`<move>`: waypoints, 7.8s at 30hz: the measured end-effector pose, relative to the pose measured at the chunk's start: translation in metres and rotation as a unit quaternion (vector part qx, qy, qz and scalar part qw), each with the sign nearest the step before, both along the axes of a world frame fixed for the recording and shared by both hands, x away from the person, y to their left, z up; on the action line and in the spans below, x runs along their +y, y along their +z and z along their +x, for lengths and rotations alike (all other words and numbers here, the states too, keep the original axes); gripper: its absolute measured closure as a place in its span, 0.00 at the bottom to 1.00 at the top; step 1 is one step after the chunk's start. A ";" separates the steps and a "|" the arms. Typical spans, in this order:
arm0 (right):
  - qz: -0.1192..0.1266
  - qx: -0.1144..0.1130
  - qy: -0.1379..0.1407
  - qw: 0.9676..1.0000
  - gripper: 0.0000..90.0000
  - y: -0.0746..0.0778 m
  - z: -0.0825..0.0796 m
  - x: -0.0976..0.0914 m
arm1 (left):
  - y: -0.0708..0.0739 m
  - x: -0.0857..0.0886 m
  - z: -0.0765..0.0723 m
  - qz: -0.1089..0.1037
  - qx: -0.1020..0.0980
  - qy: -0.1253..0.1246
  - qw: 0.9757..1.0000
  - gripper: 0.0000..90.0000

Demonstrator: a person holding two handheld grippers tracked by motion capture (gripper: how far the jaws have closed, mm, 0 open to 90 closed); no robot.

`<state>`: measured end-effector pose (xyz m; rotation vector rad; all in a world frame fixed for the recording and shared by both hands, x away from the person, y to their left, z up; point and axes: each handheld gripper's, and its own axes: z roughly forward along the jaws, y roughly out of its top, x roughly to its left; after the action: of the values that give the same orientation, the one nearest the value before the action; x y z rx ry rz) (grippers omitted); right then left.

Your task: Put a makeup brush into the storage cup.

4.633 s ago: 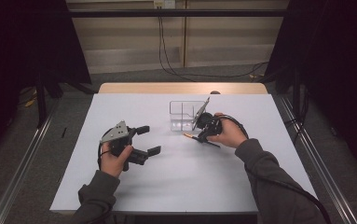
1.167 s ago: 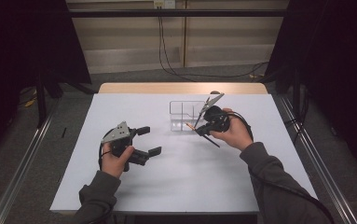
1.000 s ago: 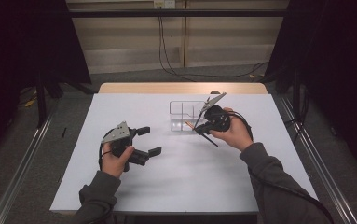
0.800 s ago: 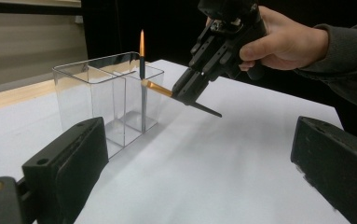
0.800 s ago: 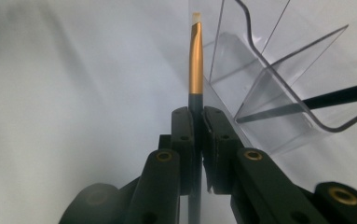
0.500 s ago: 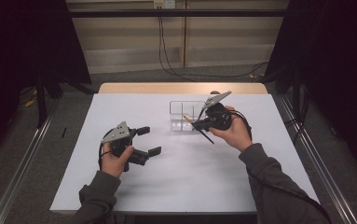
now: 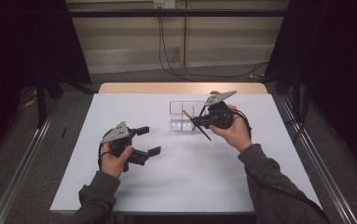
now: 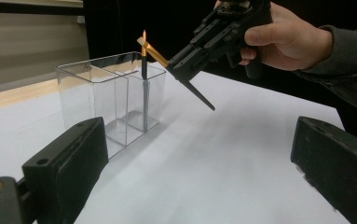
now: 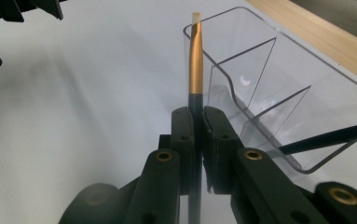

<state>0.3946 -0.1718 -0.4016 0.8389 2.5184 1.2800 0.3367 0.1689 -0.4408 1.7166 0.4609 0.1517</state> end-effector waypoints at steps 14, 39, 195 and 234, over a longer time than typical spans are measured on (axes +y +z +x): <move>0.043 -0.032 -0.018 0.998 0.93 0.005 -0.003 -0.004 | 0.001 0.001 0.000 0.003 -0.003 0.001 1.000 0.04; 0.107 -0.087 -0.051 0.989 0.93 0.015 -0.007 -0.011 | 0.001 0.000 0.000 0.001 -0.002 -0.001 1.000 0.04; 0.172 -0.136 -0.127 0.967 0.93 0.011 0.038 -0.021 | -0.001 0.007 0.002 -0.002 0.001 0.006 1.000 0.04; 0.162 -0.134 -0.122 0.970 0.93 0.003 0.037 -0.020 | -0.001 0.007 0.001 -0.007 0.004 0.006 1.000 0.04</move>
<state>0.4315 -0.1922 -0.3989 0.9328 1.9609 1.6179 0.3379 0.1756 -0.4415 1.7018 0.4770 0.1514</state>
